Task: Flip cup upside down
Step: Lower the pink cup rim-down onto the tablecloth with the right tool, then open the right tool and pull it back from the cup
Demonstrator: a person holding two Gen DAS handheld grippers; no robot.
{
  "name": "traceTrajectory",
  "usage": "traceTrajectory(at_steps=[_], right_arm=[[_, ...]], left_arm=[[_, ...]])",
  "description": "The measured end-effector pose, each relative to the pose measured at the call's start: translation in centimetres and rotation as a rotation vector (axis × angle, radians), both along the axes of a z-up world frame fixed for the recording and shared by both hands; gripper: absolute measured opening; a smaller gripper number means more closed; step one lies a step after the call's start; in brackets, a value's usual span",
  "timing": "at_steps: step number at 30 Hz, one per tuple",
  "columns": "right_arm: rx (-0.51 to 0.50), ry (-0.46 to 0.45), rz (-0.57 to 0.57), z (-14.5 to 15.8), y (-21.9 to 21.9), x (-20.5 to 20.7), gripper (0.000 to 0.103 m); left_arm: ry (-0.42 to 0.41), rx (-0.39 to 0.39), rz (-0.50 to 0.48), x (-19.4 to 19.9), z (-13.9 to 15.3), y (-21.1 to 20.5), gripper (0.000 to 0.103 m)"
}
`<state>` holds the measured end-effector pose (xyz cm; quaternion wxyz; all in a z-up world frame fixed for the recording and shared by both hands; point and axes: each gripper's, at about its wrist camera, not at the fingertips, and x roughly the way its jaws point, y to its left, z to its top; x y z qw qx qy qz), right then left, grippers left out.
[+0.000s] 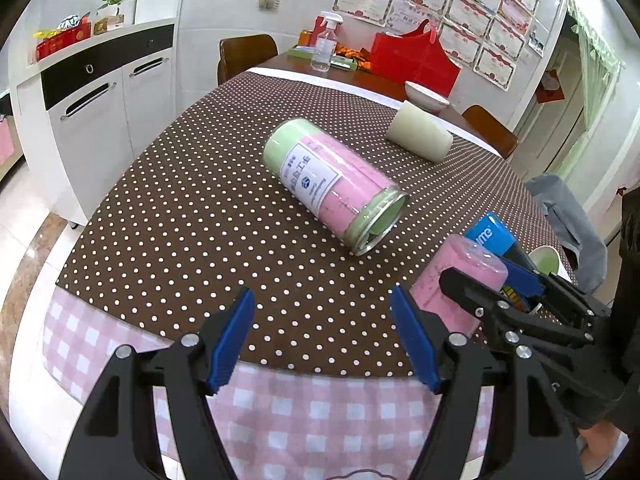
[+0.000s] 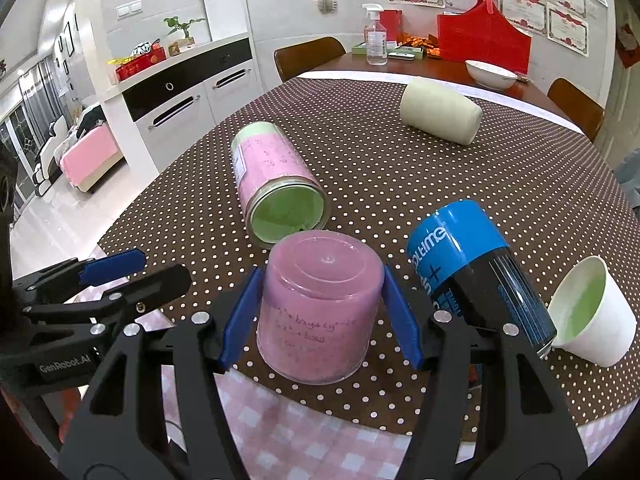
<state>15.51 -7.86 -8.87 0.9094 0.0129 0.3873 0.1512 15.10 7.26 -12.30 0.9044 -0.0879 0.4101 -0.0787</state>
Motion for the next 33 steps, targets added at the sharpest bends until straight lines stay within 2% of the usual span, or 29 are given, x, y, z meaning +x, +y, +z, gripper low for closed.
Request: traceTrajectory(at_steps=[17,33], right_arm=[[0.037,-0.009,0.003,0.1,-0.3,-1.1,0.064],[0.051,-0.054,-0.007,1.3,-1.3,-2.2,0.068]], left_arm=[[-0.003,-0.012,0.003,-0.9,0.4,0.5,0.070],[-0.031,0.005,-0.012,-2.0,1.8,0.0,0.070]])
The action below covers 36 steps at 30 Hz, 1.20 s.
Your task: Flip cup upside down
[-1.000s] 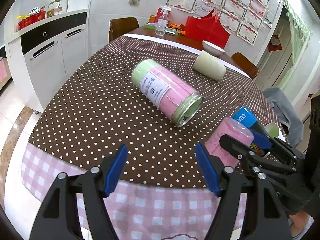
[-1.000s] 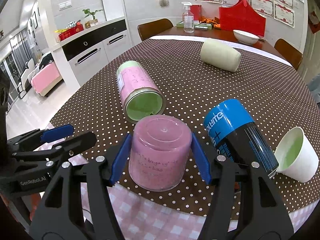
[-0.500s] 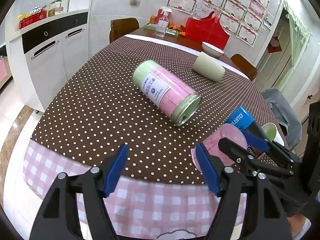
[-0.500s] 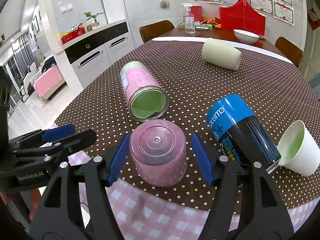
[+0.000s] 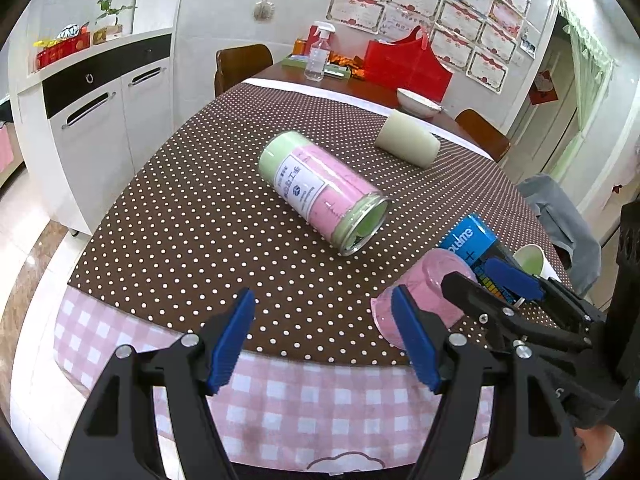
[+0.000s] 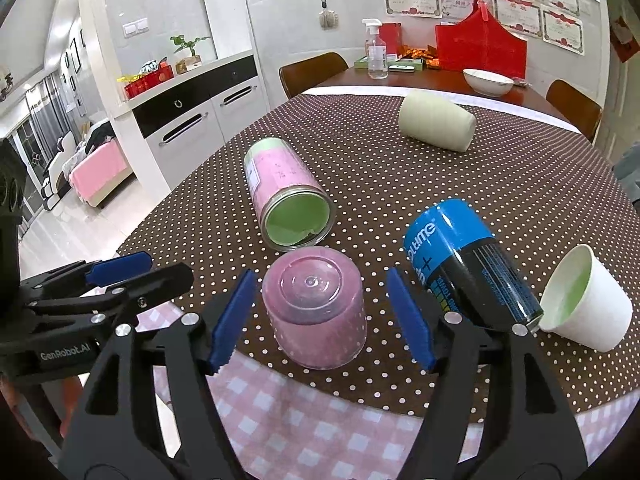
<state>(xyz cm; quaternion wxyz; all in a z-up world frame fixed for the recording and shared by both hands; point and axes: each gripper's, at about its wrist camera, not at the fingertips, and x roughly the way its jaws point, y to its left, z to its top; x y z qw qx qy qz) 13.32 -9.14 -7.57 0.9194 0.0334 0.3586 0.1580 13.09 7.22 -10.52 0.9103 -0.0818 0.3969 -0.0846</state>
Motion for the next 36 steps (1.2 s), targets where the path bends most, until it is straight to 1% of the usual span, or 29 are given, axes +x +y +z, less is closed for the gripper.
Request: traceTrajectory(at_steps=[7,14,17,18,19,20,23,27,30,36], right_arm=[[0.005,-0.047,-0.024,0.9,-1.0,-0.9,0.072],[-0.012,-0.135,-0.067,2.3,-2.1,-2.5,0.074],[-0.039,-0.197,-0.098,2.9,-2.6,-3.5,0.075],[-0.047,-0.222,-0.108,3.1,-2.7,-3.9,0.075],[-0.051,-0.241,-0.114,3.3,-2.8,-4.2,0.076],[-0.055,-0.259,-0.119,3.4,-3.0,-4.6,0.077],[-0.066,-0.310,-0.137,3.9,-3.3,-5.6,0.079],[-0.065,-0.380,-0.166,4.3,-4.0,-6.9,0.083],[-0.066,-0.415,-0.181,4.4,-4.2,-7.7,0.086],[-0.072,-0.458,-0.201,4.4,-4.8,-8.6,0.089]], left_arm=[[-0.032,0.005,-0.014,-0.6,0.8,-0.7,0.070],[-0.108,0.023,-0.035,-1.8,2.0,-2.1,0.070],[-0.180,0.035,-0.032,-2.7,2.8,-2.7,0.071],[-0.199,0.036,-0.029,-2.9,3.0,-2.8,0.078],[-0.230,0.041,-0.021,-3.3,3.3,-2.9,0.082],[-0.269,0.049,-0.010,-3.7,3.6,-3.0,0.082],[-0.350,0.085,0.007,-4.7,4.3,-3.5,0.082],[-0.432,0.116,0.015,-5.8,5.1,-4.3,0.082],[-0.487,0.142,0.026,-6.7,5.6,-5.0,0.082],[-0.580,0.177,0.046,-8.0,6.1,-6.1,0.082]])
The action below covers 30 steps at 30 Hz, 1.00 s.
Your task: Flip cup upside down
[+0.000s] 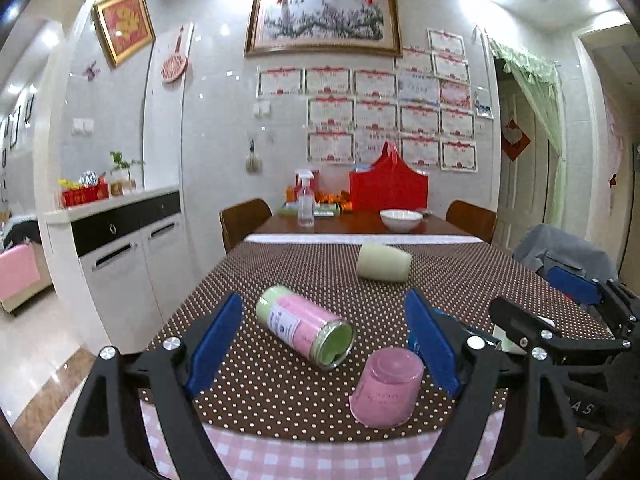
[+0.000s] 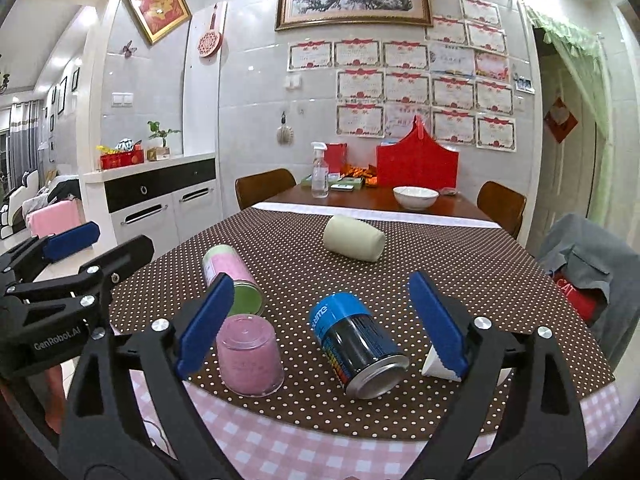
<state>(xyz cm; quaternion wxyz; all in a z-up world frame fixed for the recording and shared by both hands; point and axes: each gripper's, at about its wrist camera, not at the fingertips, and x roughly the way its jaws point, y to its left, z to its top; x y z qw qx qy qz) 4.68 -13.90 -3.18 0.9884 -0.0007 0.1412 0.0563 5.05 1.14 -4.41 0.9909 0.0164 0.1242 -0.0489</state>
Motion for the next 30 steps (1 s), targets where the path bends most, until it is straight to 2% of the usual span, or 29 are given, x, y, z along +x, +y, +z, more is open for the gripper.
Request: traceTrajectory(at_steps=[8,30], right_arm=[[-0.021,-0.085,-0.026,0.4,0.1,-1.4,0.093],[-0.027,-0.105,-0.028,0.3,0.3,-1.8,0.095]], left_arm=[[-0.056,0.022,0.016,-0.8,0.1,-0.7,0.082],[-0.091,0.034,0.033,-1.3,0.2,-0.5,0.082]])
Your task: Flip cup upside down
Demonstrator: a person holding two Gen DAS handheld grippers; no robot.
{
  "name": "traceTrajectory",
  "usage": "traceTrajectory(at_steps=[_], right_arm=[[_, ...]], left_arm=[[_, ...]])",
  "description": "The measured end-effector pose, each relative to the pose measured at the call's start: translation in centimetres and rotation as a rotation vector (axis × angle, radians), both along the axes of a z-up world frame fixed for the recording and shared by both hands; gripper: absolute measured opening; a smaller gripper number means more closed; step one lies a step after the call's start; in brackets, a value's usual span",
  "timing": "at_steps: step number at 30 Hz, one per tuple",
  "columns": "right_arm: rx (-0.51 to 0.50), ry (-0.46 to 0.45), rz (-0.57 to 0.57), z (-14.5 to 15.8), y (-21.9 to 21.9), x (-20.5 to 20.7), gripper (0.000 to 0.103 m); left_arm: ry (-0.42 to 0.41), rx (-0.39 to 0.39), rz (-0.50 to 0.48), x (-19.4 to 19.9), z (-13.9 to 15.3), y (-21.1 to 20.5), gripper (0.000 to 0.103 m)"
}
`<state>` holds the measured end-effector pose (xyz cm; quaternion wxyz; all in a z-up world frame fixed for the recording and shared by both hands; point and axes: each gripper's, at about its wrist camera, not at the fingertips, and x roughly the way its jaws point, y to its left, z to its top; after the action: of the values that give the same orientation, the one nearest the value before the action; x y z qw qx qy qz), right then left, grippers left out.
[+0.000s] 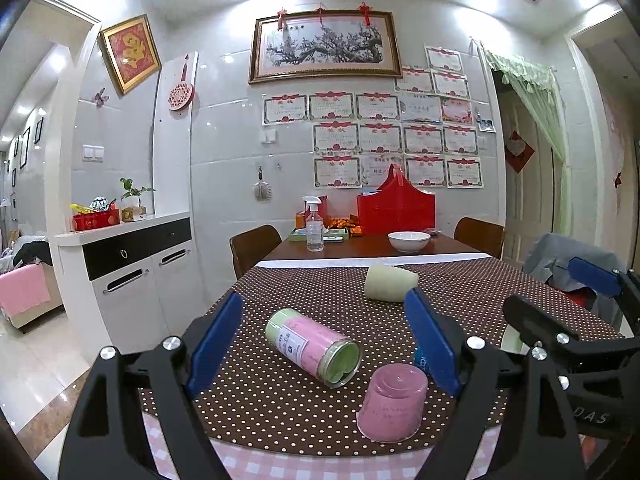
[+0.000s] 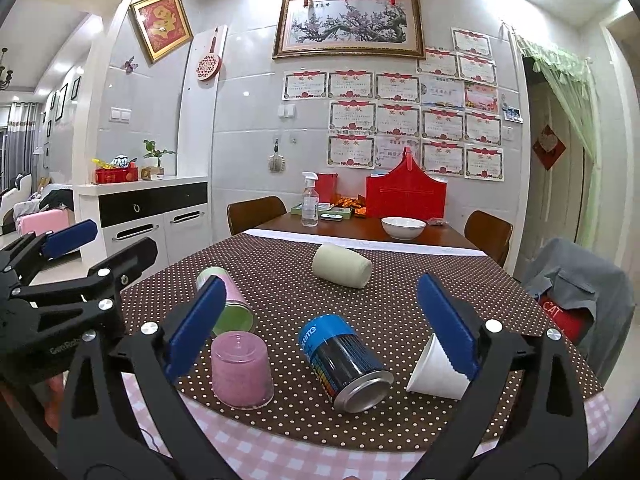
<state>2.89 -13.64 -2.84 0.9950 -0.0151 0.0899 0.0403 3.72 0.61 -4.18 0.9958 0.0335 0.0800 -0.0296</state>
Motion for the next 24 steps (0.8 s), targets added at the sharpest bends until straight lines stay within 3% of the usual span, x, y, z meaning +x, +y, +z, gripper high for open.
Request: traceTrajectory(at_steps=[24], right_arm=[[-0.001,0.001,0.002,-0.20,0.25,0.21,0.095]], left_arm=[[0.006,0.002,0.004,0.30,-0.12,0.24,0.082]])
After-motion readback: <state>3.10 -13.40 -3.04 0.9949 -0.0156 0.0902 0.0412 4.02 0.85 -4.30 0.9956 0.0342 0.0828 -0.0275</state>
